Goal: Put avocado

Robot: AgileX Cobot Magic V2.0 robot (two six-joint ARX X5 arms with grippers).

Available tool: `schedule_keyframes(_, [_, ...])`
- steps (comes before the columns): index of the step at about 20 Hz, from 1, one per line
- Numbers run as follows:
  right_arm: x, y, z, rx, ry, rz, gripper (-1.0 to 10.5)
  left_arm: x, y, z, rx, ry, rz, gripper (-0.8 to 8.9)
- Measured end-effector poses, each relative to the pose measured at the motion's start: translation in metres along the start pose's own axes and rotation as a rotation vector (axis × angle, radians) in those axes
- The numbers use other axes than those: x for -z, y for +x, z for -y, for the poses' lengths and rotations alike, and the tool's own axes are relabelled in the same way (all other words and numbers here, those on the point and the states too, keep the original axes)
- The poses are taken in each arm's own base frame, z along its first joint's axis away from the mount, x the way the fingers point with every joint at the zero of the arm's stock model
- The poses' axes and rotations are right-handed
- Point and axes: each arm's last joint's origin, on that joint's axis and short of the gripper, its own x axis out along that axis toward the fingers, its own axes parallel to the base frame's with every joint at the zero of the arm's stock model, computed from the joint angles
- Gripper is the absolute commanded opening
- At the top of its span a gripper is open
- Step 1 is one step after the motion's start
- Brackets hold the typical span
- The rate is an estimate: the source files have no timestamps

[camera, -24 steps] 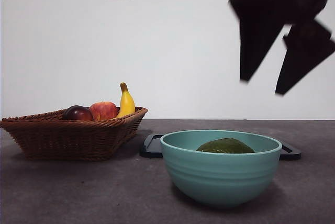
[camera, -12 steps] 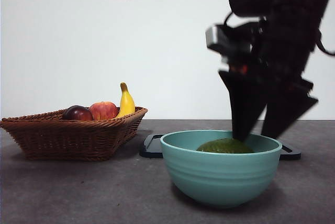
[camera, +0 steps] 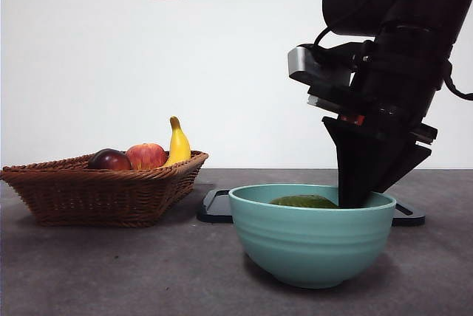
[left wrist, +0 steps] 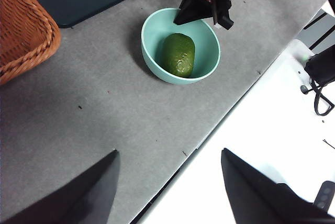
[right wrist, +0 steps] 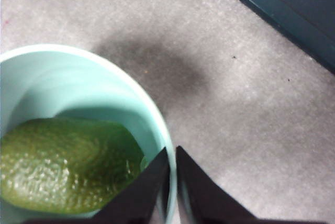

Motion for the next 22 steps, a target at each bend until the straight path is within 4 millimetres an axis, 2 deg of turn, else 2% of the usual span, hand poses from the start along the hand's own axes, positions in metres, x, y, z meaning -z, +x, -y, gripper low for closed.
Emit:
schedule_keyframes(3, [-0.002, -0.005, -0.001, -0.001, -0.008, 0.037, 0.1, 0.0, 0.0, 0.0, 0.0, 0.0, 0.0, 3.1])
schedule_keyframes(5, [-0.008, -0.018, -0.004, -0.001, -0.012, 0.082, 0.1, 0.0, 0.0, 0.0, 0.0, 0.0, 0.0, 3.1])
schedule_keyframes(9, [-0.035, -0.048, 0.001, 0.016, 0.0, 0.199, 0.1, -0.001, 0.0, 0.0, 0.0, 0.003, 0.006, 3.1])
schedule_keyframes(13, [-0.065, -0.069, 0.025, 0.057, 0.06, 0.287, 0.1, -0.001, 0.0, 0.0, 0.0, 0.003, 0.006, 3.1])
schedule_keyframes(16, [-0.091, -0.061, 0.054, 0.088, 0.123, 0.279, 0.1, -0.001, 0.0, 0.0, 0.0, 0.003, 0.006, 3.1])
schedule_keyframes(19, [-0.116, -0.041, 0.08, 0.103, 0.166, 0.247, 0.1, -0.001, 0.0, 0.0, 0.0, 0.003, 0.006, 3.1])
schedule_keyframes(22, [-0.121, -0.021, 0.093, 0.106, 0.19, 0.21, 0.1, -0.001, 0.0, 0.0, 0.0, 0.002, 0.006, 3.1])
